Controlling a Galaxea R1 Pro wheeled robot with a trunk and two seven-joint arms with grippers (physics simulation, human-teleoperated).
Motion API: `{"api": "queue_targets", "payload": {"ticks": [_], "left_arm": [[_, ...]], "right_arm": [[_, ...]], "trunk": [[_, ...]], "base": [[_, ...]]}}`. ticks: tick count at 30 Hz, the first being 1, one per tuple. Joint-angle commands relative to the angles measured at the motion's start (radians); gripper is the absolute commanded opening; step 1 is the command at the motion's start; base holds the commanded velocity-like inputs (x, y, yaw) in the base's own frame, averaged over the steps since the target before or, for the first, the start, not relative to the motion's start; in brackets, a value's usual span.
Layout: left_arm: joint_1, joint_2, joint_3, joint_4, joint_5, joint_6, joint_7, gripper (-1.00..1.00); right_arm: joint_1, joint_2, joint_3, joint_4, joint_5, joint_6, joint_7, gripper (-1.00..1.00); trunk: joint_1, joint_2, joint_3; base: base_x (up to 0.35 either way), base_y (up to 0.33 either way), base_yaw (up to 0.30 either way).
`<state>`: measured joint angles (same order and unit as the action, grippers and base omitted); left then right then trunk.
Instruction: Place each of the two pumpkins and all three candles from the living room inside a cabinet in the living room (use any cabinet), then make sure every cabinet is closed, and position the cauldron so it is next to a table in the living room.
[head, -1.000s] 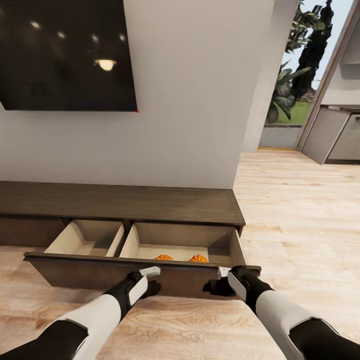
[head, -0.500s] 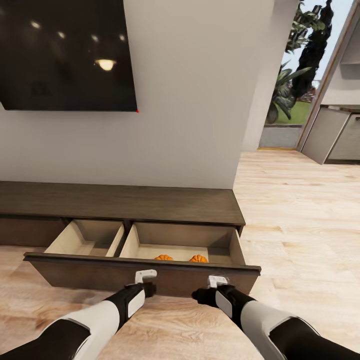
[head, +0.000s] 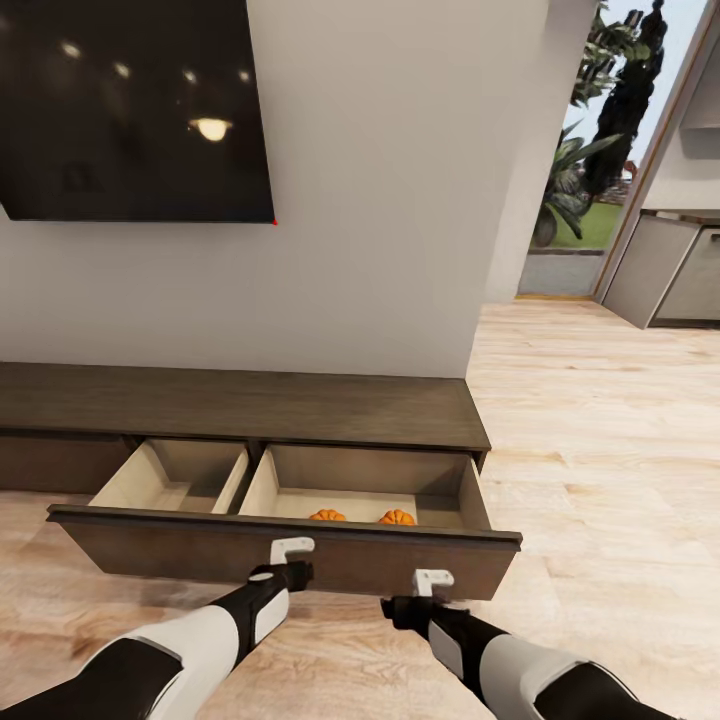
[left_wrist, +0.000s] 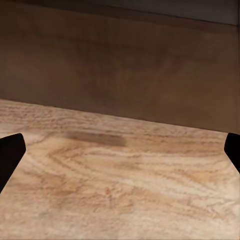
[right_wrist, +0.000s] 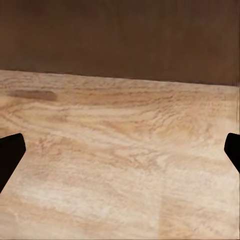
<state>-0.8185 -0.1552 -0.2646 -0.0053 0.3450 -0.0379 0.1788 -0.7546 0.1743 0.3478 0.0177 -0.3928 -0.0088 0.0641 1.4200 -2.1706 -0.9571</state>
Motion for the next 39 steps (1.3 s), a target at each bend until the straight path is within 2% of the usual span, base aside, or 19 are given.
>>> {"api": "queue_targets", "payload": {"ticks": [1, 2, 3, 4, 6, 8, 12, 19, 22, 39], "left_arm": [[-0.001, -0.001, -0.008, 0.002, 0.008, -0.004, 0.003, 1.0], [-0.001, -0.002, -0.008, 0.002, 0.008, -0.005, 0.002, 1.0], [-0.001, -0.002, -0.008, 0.005, -0.017, -0.006, 0.002, 1.0], [-0.001, -0.002, -0.008, 0.006, -0.028, -0.006, 0.002, 1.0], [-0.001, -0.002, -0.008, 0.011, -0.081, -0.007, 0.002, 1.0], [-0.001, -0.002, -0.008, 0.016, -0.115, -0.008, 0.002, 1.0], [-0.001, -0.001, -0.008, 0.022, -0.145, -0.009, 0.002, 1.0], [-0.001, 0.0, -0.008, 0.024, -0.157, -0.015, 0.002, 1.0], [-0.001, 0.003, -0.008, 0.025, -0.157, -0.043, 0.001, 1.0], [-0.001, 0.004, -0.008, 0.025, -0.156, -0.056, -0.001, 1.0]], "right_arm": [[0.005, 0.0, 0.008, 0.002, 0.01, -0.013, 0.004, 1.0], [0.008, 0.0, 0.008, 0.002, 0.019, -0.018, 0.004, 1.0], [0.017, 0.0, 0.008, 0.002, 0.043, -0.045, 0.003, 1.0], [0.018, 0.0, 0.008, 0.002, 0.046, -0.049, 0.003, 1.0], [0.02, 0.0, 0.008, 0.002, 0.051, -0.064, 0.003, 1.0], [0.021, 0.0, 0.008, 0.002, 0.052, -0.072, 0.003, 1.0], [0.021, 0.0, 0.007, 0.002, 0.053, -0.103, 0.002, 1.0], [0.048, 0.0, 0.004, 0.004, 0.053, -0.205, 0.002, 1.0], [0.056, 0.0, 0.001, 0.003, 0.052, -0.235, 0.002, 1.0], [0.058, 0.0, -0.002, 0.002, 0.052, -0.245, 0.002, 1.0]], "trunk": [[0.0, 0.0, -0.001], [0.0, 0.0, -0.001], [0.0, 0.0, -0.001], [0.0, 0.0, -0.001], [0.0, 0.0, -0.001], [0.0, 0.0, -0.001], [0.0, 0.0, -0.001], [0.0, 0.0, -0.001], [0.0, 0.0, -0.001], [0.0, 0.0, -0.001]], "base": [[0.0, 0.0, 0.0], [0.0, 0.0, 0.0], [0.0, 0.0, 0.0], [0.0, 0.0, 0.0], [0.0, 0.0, 0.0], [0.0, 0.0, 0.0], [0.0, 0.0, 0.0], [0.0, 0.0, 0.0], [0.0, 0.0, 0.0], [0.0, 0.0, 0.0]]}}
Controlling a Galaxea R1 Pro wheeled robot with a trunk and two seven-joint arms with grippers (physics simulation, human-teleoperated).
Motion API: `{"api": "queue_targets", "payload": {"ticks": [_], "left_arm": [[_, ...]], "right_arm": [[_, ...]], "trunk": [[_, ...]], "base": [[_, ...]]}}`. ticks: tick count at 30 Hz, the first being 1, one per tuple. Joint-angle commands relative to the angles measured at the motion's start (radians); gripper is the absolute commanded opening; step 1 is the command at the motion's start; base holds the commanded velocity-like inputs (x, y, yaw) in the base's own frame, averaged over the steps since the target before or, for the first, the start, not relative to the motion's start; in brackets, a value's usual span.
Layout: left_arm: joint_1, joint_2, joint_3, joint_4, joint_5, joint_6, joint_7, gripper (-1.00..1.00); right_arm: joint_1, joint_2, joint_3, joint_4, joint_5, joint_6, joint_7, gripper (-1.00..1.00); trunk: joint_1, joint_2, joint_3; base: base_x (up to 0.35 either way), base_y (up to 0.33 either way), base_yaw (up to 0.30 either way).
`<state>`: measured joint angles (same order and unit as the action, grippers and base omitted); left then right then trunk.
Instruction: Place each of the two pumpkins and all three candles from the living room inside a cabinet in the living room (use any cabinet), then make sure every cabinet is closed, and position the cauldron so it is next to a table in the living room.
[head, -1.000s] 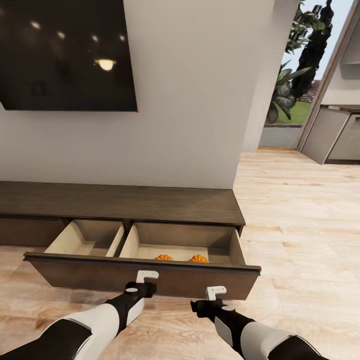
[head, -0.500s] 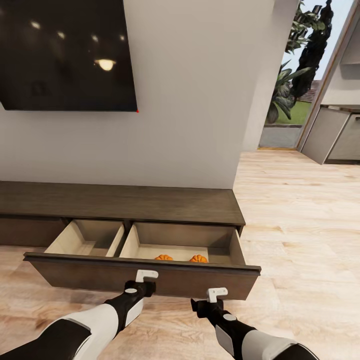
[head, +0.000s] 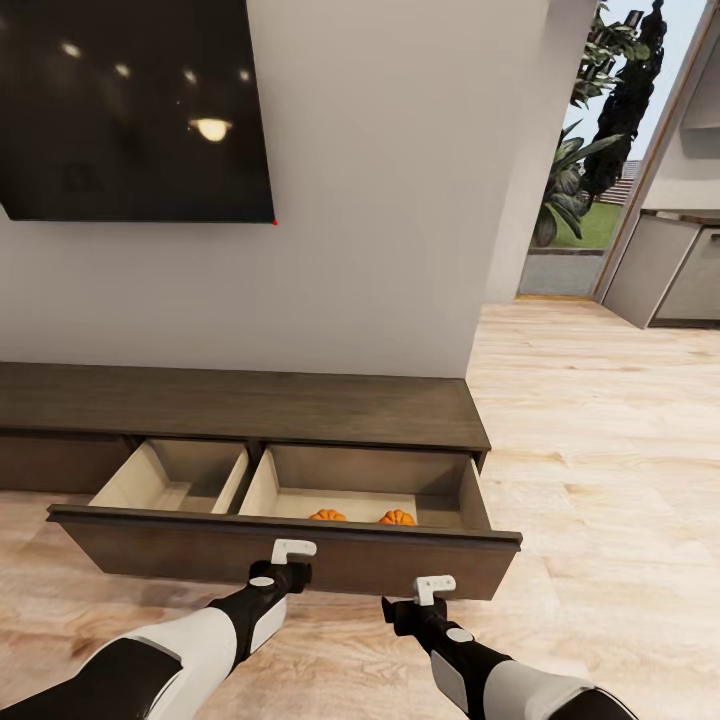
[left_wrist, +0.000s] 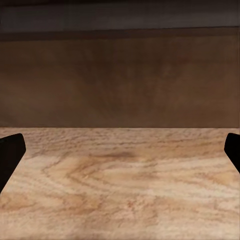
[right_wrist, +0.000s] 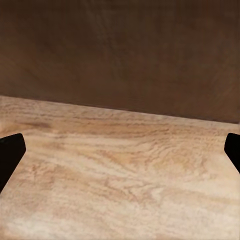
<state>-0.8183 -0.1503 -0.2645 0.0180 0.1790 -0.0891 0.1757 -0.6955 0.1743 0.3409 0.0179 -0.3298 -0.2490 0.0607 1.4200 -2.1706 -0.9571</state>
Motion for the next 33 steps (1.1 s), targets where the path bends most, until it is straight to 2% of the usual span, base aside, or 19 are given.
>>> {"api": "queue_targets", "payload": {"ticks": [1, 13, 29, 33], "left_arm": [[-0.001, 0.0, -0.009, 0.002, 0.01, -0.004, 0.002, 1.0], [-0.001, 0.0, -0.009, 0.002, 0.01, -0.005, 0.002, 1.0], [-0.001, 0.001, -0.007, 0.002, 0.011, -0.005, 0.002, 1.0], [-0.001, 0.001, -0.007, 0.002, 0.011, -0.005, 0.002, 1.0]], "right_arm": [[-0.001, 0.0, 0.006, 0.002, -0.011, -0.004, 0.005, 1.0], [-0.001, 0.0, 0.007, 0.002, -0.011, -0.004, 0.005, 1.0], [-0.001, 0.0, 0.006, 0.001, -0.011, -0.006, 0.005, 1.0], [-0.001, 0.0, 0.007, 0.001, -0.011, -0.006, 0.005, 1.0]], "trunk": [[0.0, 0.0, -0.001], [0.0, 0.0, -0.001], [0.0, 0.0, -0.001], [0.0, 0.0, -0.001]], "base": [[0.0, 0.0, 0.0], [0.222, 0.0, 0.0], [0.009, 0.0, 0.0], [0.159, 0.0, 0.0]]}}
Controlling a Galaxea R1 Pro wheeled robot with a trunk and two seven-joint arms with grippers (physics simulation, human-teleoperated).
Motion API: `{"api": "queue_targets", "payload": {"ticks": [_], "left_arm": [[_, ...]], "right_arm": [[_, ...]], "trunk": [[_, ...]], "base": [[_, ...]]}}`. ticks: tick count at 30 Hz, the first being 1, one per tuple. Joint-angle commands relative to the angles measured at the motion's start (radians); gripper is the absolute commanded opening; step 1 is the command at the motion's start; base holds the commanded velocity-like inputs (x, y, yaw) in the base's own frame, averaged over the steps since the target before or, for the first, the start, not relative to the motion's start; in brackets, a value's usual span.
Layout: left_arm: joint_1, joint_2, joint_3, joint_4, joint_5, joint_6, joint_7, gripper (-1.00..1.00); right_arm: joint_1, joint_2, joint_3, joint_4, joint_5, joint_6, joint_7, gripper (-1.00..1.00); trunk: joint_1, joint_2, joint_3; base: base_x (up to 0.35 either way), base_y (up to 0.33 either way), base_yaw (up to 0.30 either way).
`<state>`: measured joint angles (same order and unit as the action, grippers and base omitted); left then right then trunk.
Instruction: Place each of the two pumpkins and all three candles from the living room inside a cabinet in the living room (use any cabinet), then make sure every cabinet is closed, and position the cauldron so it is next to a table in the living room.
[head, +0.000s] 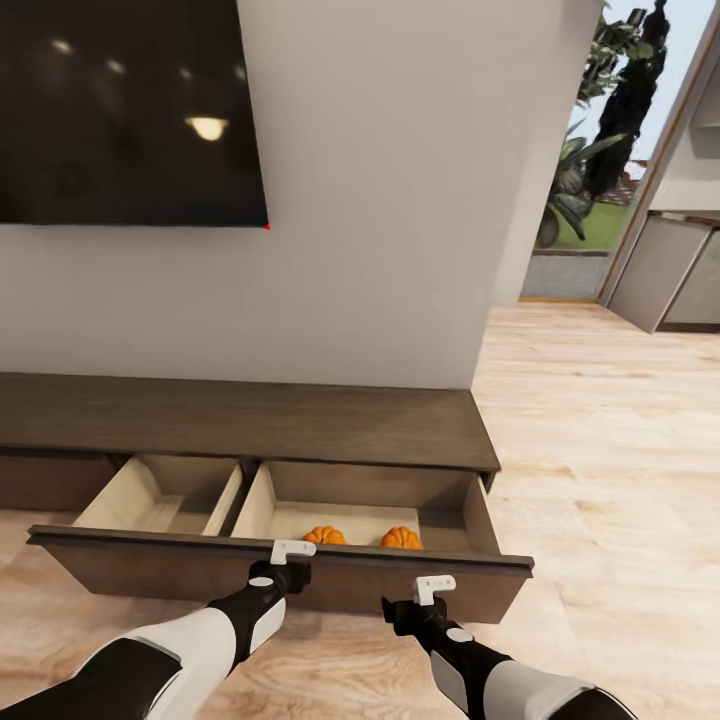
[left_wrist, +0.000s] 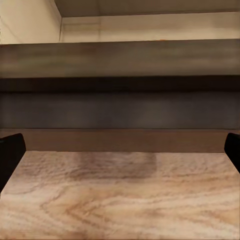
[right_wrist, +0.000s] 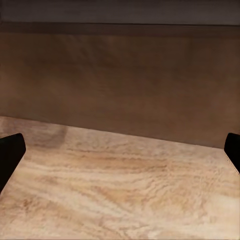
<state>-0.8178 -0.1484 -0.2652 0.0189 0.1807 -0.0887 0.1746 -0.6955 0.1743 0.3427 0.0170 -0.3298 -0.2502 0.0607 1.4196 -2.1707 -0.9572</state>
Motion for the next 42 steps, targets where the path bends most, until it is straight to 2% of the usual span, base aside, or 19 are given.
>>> {"api": "queue_targets", "payload": {"ticks": [1, 42], "left_arm": [[-0.001, 0.0, -0.006, 0.001, 0.009, -0.005, 0.003, 1.0], [-0.001, 0.0, -0.006, 0.001, 0.01, -0.005, 0.003, 1.0]], "right_arm": [[-0.001, 0.0, 0.005, 0.002, -0.011, -0.004, 0.005, 1.0], [-0.001, 0.0, 0.009, 0.001, -0.011, -0.004, 0.005, 1.0]], "trunk": [[0.0, 0.0, -0.001], [0.0, 0.0, -0.001]], "base": [[0.209, 0.0, 0.0], [0.196, 0.0, 0.0]]}}
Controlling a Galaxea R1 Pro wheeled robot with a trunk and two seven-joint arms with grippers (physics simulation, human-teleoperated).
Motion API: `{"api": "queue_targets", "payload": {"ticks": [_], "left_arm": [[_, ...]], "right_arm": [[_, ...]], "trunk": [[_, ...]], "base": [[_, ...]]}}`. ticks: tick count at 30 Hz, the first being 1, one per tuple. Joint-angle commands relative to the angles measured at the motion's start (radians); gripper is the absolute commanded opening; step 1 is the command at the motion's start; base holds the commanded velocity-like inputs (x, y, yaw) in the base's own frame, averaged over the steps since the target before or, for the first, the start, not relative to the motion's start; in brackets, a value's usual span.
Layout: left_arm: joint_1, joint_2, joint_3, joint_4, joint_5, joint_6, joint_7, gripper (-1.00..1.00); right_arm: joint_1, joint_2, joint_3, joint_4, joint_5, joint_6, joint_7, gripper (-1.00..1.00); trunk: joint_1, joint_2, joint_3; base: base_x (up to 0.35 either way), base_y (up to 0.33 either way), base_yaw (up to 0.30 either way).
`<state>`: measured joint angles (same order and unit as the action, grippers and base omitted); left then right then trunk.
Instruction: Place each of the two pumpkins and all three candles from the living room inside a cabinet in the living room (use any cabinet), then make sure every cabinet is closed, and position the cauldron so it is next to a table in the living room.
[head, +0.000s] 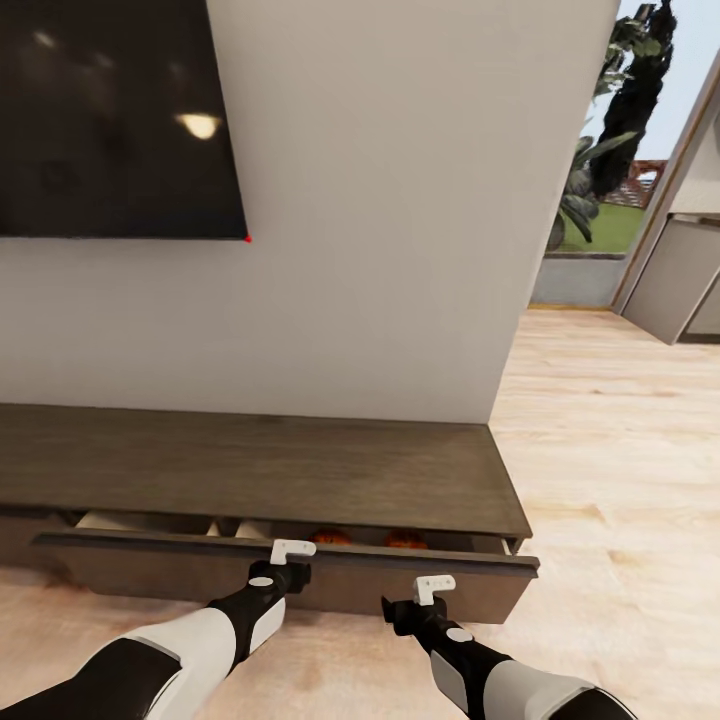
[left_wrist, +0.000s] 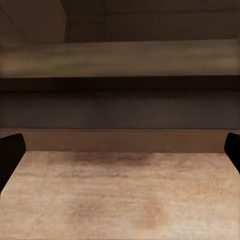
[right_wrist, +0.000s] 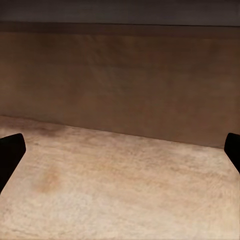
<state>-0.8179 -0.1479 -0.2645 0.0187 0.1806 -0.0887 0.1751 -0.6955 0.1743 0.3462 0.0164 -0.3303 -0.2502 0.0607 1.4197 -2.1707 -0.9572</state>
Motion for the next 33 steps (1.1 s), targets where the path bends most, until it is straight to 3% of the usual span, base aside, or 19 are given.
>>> {"api": "queue_targets", "payload": {"ticks": [1, 33], "left_arm": [[-0.001, 0.0, -0.007, 0.001, 0.01, -0.005, 0.003, 1.0], [-0.001, 0.001, -0.007, 0.001, 0.01, -0.005, 0.003, 1.0]], "right_arm": [[-0.001, 0.0, 0.005, 0.002, -0.011, -0.004, 0.005, 1.0], [-0.001, 0.0, 0.004, 0.002, -0.011, -0.004, 0.005, 1.0]], "trunk": [[0.0, 0.0, -0.001], [0.0, 0.0, -0.001]], "base": [[0.148, 0.0, 0.0], [0.043, 0.0, 0.0]]}}
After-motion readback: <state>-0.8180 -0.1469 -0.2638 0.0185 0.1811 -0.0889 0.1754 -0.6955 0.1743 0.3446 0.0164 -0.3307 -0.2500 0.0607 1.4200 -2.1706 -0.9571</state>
